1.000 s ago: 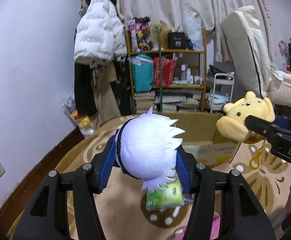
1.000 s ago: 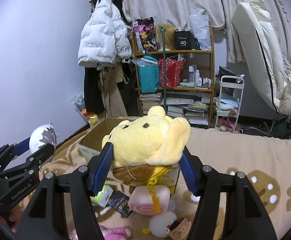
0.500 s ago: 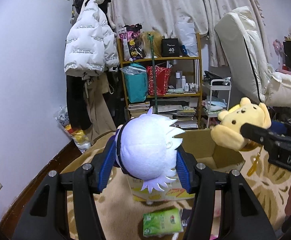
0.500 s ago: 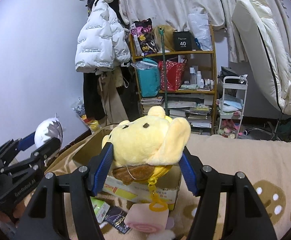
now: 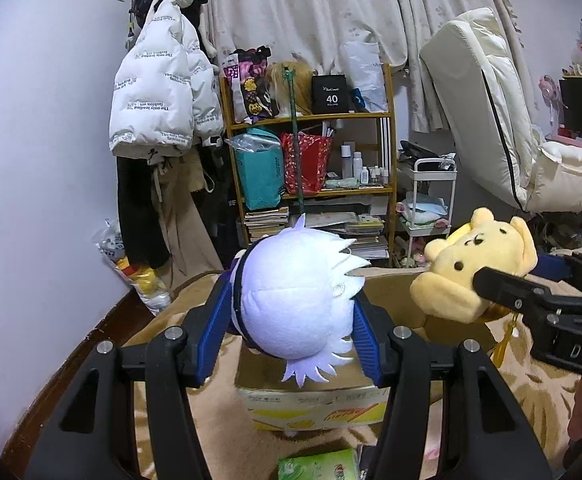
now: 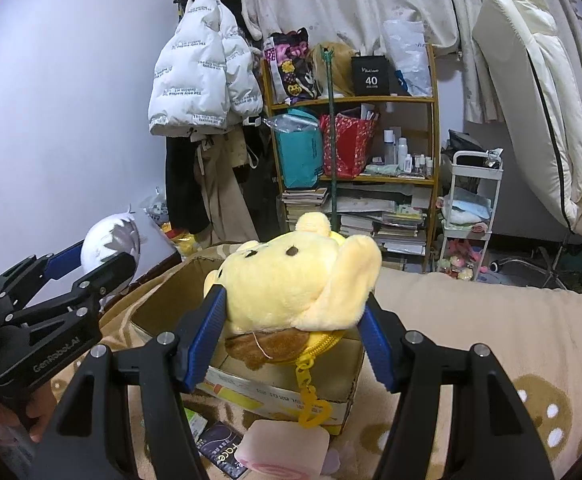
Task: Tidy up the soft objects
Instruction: 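Lift the yellow bear with the right tool while the left tool lifts the doll over the box, then open both tools to drop the bear and doll into the box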
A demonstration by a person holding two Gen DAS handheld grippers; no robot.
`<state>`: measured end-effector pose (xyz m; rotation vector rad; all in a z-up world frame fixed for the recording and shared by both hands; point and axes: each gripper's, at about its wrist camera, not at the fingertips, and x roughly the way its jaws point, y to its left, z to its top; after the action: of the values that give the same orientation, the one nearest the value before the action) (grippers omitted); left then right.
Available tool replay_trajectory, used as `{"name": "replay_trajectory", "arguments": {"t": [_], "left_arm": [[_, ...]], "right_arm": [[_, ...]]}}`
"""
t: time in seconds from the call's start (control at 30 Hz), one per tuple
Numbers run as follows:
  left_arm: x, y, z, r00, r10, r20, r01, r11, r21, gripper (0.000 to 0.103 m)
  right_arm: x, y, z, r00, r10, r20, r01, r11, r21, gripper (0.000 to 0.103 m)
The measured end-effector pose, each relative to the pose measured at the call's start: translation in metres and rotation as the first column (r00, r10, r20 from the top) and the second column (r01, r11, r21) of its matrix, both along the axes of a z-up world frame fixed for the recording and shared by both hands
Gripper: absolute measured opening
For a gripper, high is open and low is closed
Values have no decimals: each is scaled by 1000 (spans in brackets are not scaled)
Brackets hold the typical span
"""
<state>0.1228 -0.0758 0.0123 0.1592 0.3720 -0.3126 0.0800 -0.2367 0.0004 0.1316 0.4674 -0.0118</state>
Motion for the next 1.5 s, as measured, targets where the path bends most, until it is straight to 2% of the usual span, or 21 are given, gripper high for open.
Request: {"name": "replay_trajectory", "arguments": {"t": [0.27, 0.43, 0.63, 0.83, 1.1, 1.13, 1.2, 1.3, 1.43, 1.5], "left_arm": [[15, -10, -17, 1000, -1, -28, 0, 1000, -9, 56], [27, -12, -30, 996, -3, -90, 1, 1000, -18, 56], [36, -14, -45, 988, -8, -154, 10, 1000, 12, 56], [41, -22, -56, 986, -6, -167, 18, 997, 70, 56], [49, -30, -67, 976, 9, -219, 12, 996, 93, 58], [48, -30, -66, 977, 12, -212, 10, 995, 99, 59], [45, -31, -65, 981, 8, -195, 15, 993, 114, 67], [43, -33, -63, 983, 9, -181, 13, 993, 119, 73], [40, -30, -64, 984, 30, -173, -10, 993, 115, 78], [36, -29, -63, 985, 39, -166, -18, 992, 123, 83]], "right_arm": [[18, 0, -14, 999, -5, -52, 4, 1000, -18, 68], [24, -5, -21, 996, -6, -85, 5, 1000, -6, 68], [28, -8, -28, 994, 2, -110, 0, 1000, 15, 68], [31, -12, -39, 991, -4, -137, 7, 1000, 28, 69], [33, -20, -45, 988, -10, -155, 21, 997, 71, 69], [33, -20, -45, 988, -9, -156, 21, 997, 80, 69], [33, -24, -45, 988, -7, -156, 23, 994, 104, 69], [32, -30, -46, 988, 16, -154, 13, 983, 183, 69], [32, -30, -45, 986, 2, -169, 22, 990, 139, 69], [31, -29, -43, 985, 3, -172, 18, 993, 117, 70]]}}
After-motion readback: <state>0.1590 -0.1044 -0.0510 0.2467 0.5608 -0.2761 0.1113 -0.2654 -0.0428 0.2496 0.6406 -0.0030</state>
